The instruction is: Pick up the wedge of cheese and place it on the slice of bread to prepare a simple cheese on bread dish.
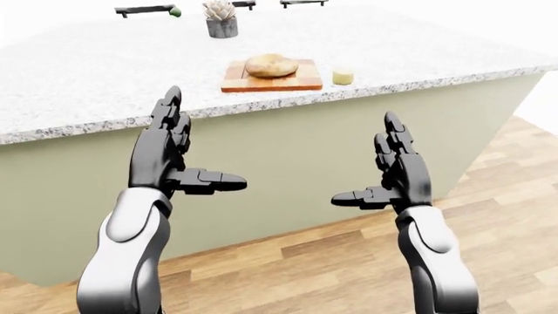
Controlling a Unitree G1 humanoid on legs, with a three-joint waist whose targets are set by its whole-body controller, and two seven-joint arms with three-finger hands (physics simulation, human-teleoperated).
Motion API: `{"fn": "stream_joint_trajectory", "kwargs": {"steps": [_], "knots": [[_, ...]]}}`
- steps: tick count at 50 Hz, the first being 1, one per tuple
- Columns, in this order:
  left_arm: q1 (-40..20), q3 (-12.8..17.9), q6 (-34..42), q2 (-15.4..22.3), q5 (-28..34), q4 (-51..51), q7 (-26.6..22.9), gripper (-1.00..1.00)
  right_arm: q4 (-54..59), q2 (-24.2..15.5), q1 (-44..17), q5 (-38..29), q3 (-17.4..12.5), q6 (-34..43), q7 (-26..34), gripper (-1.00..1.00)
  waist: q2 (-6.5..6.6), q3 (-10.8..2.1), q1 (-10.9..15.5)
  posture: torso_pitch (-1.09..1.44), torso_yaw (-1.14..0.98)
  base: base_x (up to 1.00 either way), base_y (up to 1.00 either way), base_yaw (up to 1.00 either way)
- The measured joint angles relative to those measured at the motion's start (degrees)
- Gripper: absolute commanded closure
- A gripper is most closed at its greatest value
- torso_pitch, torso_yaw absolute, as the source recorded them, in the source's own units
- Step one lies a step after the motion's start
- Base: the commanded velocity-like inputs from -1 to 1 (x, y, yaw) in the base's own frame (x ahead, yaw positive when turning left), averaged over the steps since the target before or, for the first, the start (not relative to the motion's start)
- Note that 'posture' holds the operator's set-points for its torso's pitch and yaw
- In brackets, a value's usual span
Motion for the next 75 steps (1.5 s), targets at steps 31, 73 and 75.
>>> {"fn": "stream_joint_trajectory", "kwargs": {"steps": [31, 73, 75], "knots": [[-2.3, 0.5, 1.7, 0.4, 0.3, -0.6, -0.2, -1.0, -5.2, -3.4, -3.0, 4.1, -4.9, 4.1, -2.5, -1.0, -1.05, -2.1, 1.6, 0.0, 0.0, 0.43, -0.17, 0.0], [-3.3, 3.2, 4.7, 3.6, -5.1, -3.8, 1.3, -1.0, -11.6, -5.0, -3.7, 4.8, -8.0, 7.8, -4.5, -1.0, -4.8, -0.7, 0.6, 0.0, 0.0, 0.16, 0.0, 0.06], [-3.5, 3.0, 4.3, 3.6, -4.9, -3.8, 1.3, -1.0, -12.5, -5.3, -3.9, 5.2, -8.8, 7.4, -4.8, -1.0, -3.24, -0.87, 0.2, 0.0, 0.0, 0.08, 0.0, 0.0]]}}
